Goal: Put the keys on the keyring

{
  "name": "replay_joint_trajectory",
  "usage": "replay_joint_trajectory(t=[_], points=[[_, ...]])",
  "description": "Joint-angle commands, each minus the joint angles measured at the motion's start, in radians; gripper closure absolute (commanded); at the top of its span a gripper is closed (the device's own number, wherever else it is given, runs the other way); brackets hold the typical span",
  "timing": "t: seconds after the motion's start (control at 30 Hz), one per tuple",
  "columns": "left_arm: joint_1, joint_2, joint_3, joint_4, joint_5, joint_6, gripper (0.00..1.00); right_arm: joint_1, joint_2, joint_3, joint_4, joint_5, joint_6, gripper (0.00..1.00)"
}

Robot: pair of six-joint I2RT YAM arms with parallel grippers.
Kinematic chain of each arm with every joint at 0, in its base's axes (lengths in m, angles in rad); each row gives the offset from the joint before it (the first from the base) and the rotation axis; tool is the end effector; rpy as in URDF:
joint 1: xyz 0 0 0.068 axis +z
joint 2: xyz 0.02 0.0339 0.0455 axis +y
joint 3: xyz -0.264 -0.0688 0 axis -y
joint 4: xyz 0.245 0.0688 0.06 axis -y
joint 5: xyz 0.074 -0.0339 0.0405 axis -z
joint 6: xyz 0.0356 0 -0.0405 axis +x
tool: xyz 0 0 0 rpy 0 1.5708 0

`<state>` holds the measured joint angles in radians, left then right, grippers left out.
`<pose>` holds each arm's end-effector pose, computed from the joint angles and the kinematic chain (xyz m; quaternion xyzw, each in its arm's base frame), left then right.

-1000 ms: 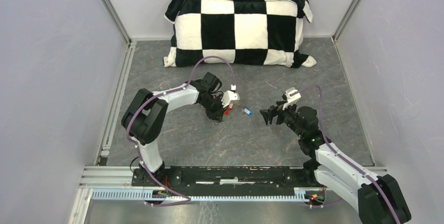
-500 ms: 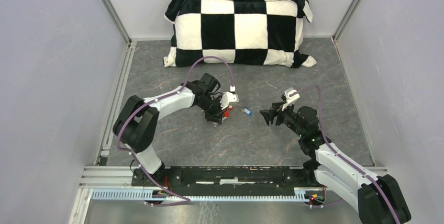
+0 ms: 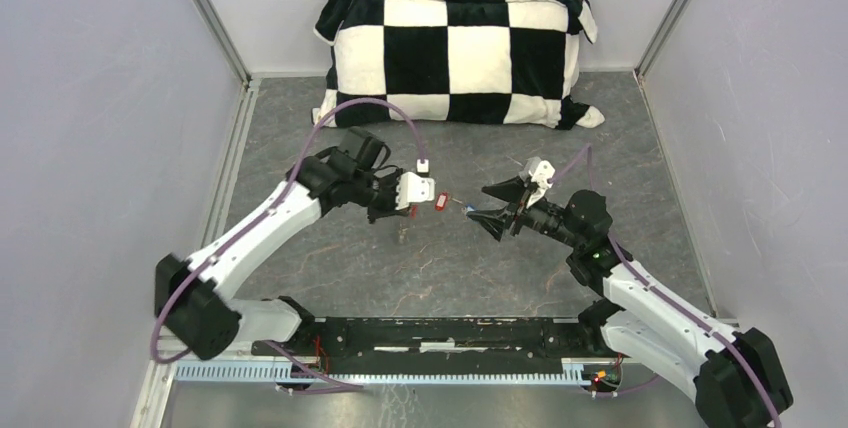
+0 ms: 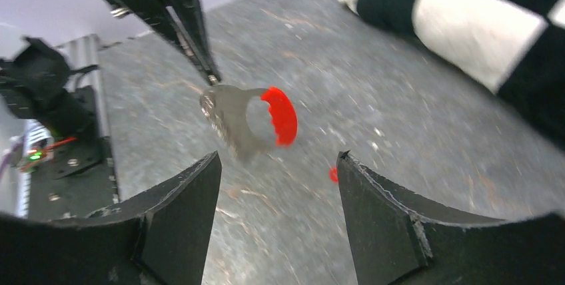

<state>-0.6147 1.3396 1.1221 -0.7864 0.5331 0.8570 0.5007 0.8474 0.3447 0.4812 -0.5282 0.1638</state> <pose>0.2084 -0.1693 0.2879 0.6763 0.6371 -0.2184 0.2984 0.1612 0.1087 0.2437 -0.2957 0.6495 0.3966 0.5774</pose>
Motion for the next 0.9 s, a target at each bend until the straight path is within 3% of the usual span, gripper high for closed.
replay_joint_trajectory(t=[0.0, 0.2, 0.33, 0.67, 0.87], points=[[-0.005, -0.178, -0.014, -0.021, 0.06, 0.106, 0.98, 0.086, 0.015, 0.084, 0.088, -0.105, -0.011, 0.28], [-0.005, -0.382, -0.1, 0.033, 0.191, 0.112, 0.98, 0.163, 0.038, 0.15, 0.079, -0.151, -0.019, 0.28], [-0.005, -0.488, -0.157, 0.098, 0.238, 0.096, 0.98, 0.255, 0.018, 0.197, 0.019, -0.097, -0.095, 0.28], [-0.005, -0.532, -0.181, 0.247, 0.391, -0.084, 0.98, 0.422, 0.082, 0.284, -0.02, 0.042, -0.228, 0.39], [-0.005, -0.552, -0.196, 0.267, 0.431, -0.076, 0.98, 0.485, 0.147, 0.35, -0.056, 0.084, -0.291, 0.47]])
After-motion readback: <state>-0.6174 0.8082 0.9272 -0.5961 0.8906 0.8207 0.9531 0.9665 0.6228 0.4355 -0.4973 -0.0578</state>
